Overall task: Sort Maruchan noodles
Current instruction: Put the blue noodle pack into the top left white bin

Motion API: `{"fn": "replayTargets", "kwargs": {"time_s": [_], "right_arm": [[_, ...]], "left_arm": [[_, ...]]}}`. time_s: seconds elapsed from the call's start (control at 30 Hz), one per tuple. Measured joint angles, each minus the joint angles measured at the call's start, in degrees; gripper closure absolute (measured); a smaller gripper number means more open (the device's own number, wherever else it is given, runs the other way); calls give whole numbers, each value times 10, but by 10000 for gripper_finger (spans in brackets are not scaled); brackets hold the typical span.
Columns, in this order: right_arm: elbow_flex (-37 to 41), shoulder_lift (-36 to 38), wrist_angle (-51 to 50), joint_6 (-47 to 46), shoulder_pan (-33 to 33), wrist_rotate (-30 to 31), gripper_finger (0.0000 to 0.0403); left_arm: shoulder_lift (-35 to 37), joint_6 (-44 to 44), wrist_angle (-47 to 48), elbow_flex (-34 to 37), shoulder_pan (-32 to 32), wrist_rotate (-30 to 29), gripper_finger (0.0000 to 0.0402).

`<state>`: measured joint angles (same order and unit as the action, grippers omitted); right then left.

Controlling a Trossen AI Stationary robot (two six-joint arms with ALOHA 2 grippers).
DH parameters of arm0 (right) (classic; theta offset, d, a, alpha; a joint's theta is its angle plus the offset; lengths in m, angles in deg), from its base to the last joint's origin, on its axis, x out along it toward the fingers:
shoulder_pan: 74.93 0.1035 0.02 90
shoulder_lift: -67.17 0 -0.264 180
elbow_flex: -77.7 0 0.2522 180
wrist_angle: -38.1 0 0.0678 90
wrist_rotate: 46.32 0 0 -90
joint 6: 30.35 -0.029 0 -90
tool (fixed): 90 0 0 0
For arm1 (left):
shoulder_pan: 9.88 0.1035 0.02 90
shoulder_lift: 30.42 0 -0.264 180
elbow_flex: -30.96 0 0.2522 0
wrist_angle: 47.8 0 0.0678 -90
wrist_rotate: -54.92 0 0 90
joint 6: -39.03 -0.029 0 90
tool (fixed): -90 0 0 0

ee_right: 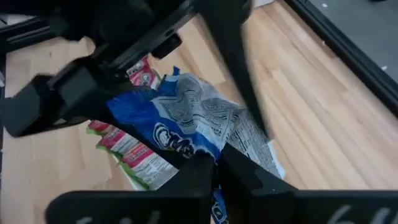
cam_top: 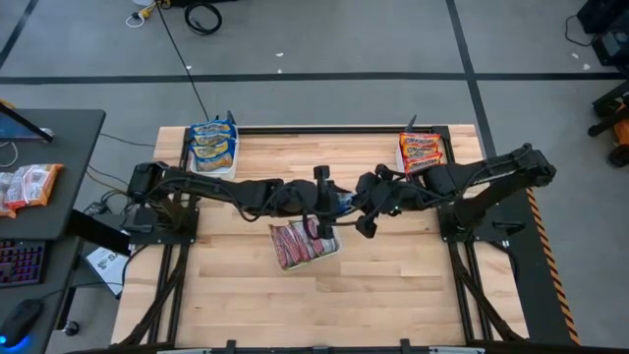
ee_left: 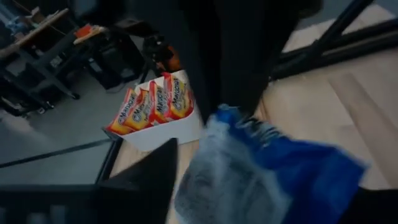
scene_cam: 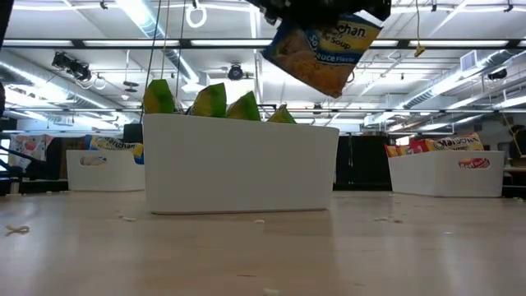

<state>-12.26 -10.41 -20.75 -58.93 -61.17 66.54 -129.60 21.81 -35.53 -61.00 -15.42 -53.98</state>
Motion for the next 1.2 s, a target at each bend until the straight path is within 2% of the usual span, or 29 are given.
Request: {"fn": "replayTargets", "kwargs": {"time_s": [0.1,0.2,0.27,0.37,0.43,0.6,0.73,0.9,1.1,1.2], "right_arm": [[0,0,3,16,-4,4,351],[0,4,5,36,-3,1,316],[0,10,6,49,0,17,289],[16,25,16,63,9,78,252],[47,39,34,73,15,97,232],[169,74,130,59,36,82,208],[229,68,192,52,46,40,209],[218,34,208,65,45,15,206],[200,17,227,71,49,10,206],[200,18,218,51,60,10,206]], "left_arm": [[1,-9,23,0,1,-1,268],[14,11,86,1,9,-1,360],[38,37,139,1,20,8,385],[97,68,230,10,38,7,384],[149,80,302,32,48,-19,387],[332,144,477,131,97,-107,390],[463,168,583,208,173,-128,391],[544,104,574,285,290,-100,391],[546,3,422,373,428,-9,391],[535,-25,384,404,503,47,391]]}}
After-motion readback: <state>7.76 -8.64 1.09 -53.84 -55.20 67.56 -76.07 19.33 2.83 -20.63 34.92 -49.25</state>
